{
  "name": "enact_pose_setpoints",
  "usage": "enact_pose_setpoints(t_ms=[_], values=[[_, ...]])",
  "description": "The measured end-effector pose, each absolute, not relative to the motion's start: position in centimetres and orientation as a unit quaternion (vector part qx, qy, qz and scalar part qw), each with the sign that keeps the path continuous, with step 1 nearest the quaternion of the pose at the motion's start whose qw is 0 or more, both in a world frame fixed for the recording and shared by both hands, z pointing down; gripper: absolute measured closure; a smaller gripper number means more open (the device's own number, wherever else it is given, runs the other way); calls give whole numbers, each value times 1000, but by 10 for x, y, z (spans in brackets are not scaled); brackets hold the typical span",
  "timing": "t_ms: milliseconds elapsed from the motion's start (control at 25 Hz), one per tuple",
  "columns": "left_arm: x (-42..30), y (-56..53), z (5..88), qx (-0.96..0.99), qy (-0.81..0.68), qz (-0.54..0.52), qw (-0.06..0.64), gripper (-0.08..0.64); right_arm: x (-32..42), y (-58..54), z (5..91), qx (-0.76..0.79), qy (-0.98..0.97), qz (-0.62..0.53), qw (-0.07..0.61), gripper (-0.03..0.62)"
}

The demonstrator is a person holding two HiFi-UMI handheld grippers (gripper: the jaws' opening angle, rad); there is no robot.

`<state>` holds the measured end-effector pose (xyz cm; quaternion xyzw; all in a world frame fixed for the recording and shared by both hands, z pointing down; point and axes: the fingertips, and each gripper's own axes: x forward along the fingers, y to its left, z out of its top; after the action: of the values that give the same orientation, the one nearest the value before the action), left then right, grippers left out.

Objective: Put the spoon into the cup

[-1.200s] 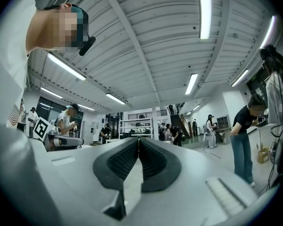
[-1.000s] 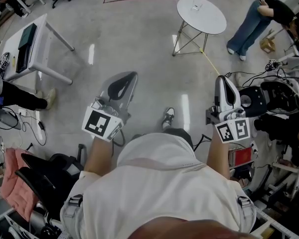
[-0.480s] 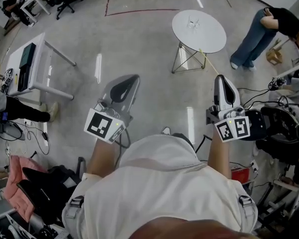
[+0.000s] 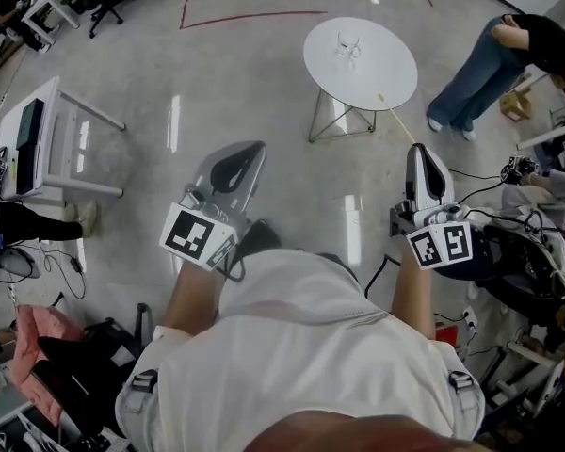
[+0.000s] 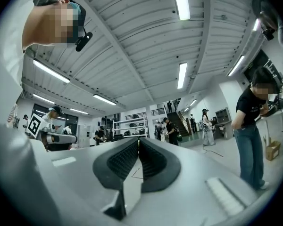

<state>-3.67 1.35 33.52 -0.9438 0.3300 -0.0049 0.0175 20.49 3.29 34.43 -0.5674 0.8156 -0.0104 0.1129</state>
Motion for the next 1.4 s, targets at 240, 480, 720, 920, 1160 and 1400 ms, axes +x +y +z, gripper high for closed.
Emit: enact_pose_setpoints(t_ms=[240, 480, 720, 920, 1160, 1400], values=[[17, -48, 339, -952, 306, -10, 3, 558, 256, -11, 349, -589, 801, -21, 107, 581], [58, -143, 327, -963, 269, -4, 2, 558, 295, -84, 341, -624, 776, -19, 95, 581], [58, -281, 321, -969, 246, -11, -5, 558, 280, -209, 340, -638, 769, -5, 34, 581], [40, -394, 325, -969, 245, -22, 7, 558, 266, -307, 347, -647, 762, -13, 19, 581], [28, -472, 336, -969, 247, -24, -2, 558, 263, -370, 363, -656, 754, -27, -5, 581], [63, -490, 356, -969, 242, -33, -30, 558, 297, -404, 380, -654, 755, -51, -24, 581]])
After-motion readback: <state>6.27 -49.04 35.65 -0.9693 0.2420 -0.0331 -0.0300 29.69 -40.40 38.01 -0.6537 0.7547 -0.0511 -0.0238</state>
